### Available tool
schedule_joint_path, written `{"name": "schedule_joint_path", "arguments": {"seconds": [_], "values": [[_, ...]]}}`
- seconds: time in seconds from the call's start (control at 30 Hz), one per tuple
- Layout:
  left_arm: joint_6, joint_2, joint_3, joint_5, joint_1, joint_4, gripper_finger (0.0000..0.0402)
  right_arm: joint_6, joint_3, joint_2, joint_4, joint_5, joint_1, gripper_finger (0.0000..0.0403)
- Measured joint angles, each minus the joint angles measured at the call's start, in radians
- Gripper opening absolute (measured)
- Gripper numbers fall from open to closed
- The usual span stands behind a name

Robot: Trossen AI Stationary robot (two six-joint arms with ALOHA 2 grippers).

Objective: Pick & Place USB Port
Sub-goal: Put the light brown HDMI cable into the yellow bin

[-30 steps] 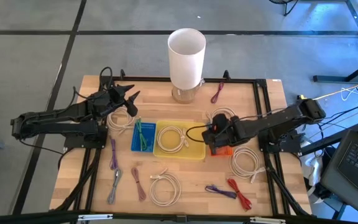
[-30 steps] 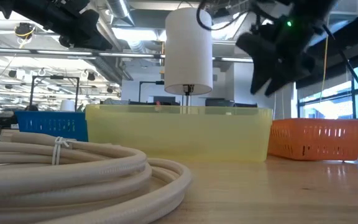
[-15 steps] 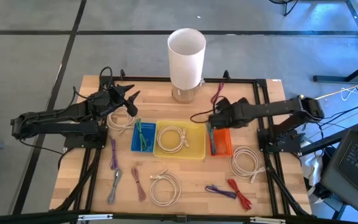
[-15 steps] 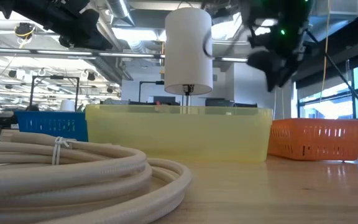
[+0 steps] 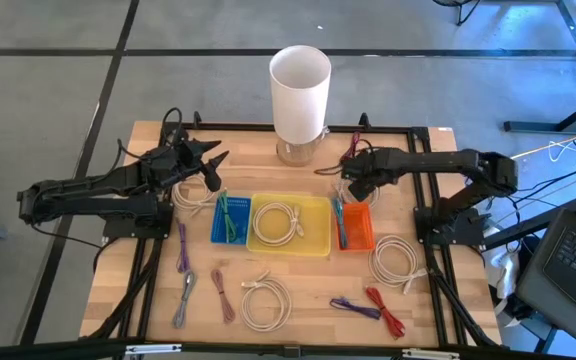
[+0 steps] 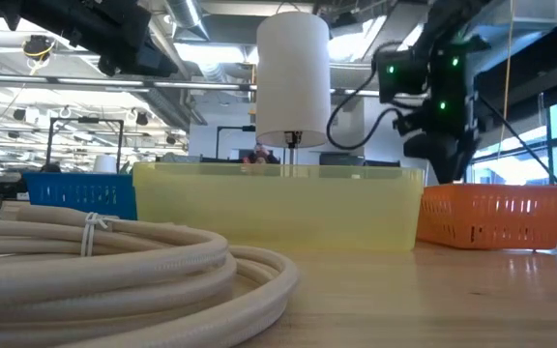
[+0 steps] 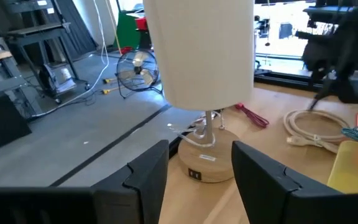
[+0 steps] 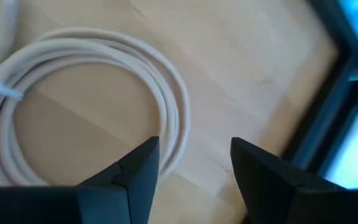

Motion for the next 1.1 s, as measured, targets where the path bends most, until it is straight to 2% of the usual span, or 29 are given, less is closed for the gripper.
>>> {"name": "schedule_joint_path", "arguments": {"seconds": [0.17, 0.47, 0.57, 0.7, 0.77, 0.8, 1.03, 1.1], "values": [[0.000, 0.000, 0.000, 0.000, 0.000, 0.000, 0.0170, -0.115, -0.087, 0.000, 0.174, -0.127, -0.108, 0.0202], [-0.019, 0.000, 0.000, 0.002, 0.000, 0.000, 0.0170, -0.193, -0.237, 0.000, 0.372, -0.205, -0.226, 0.0197], [-0.027, 0.000, 0.000, 0.002, 0.000, 0.000, 0.0170, -0.194, -0.270, -0.004, 0.407, -0.214, -0.241, 0.0171], [-0.045, 0.000, 0.000, 0.002, 0.000, 0.000, 0.0167, -0.194, -0.281, -0.005, 0.417, -0.221, -0.242, 0.0095], [-0.055, 0.000, 0.000, 0.003, 0.000, 0.000, 0.0167, -0.195, -0.277, -0.004, 0.402, -0.189, -0.243, 0.0045], [-0.055, 0.000, 0.000, 0.006, 0.000, 0.000, 0.0167, -0.199, -0.272, -0.004, 0.402, -0.173, -0.245, 0.0033], [-0.045, 0.000, 0.000, 0.031, 0.000, -0.019, 0.0166, -0.194, -0.202, -0.021, 0.311, 0.101, -0.216, 0.0034], [-0.045, 0.000, 0.000, 0.034, 0.000, -0.029, 0.0166, -0.192, -0.172, -0.044, 0.267, 0.145, -0.197, 0.0034]]}}
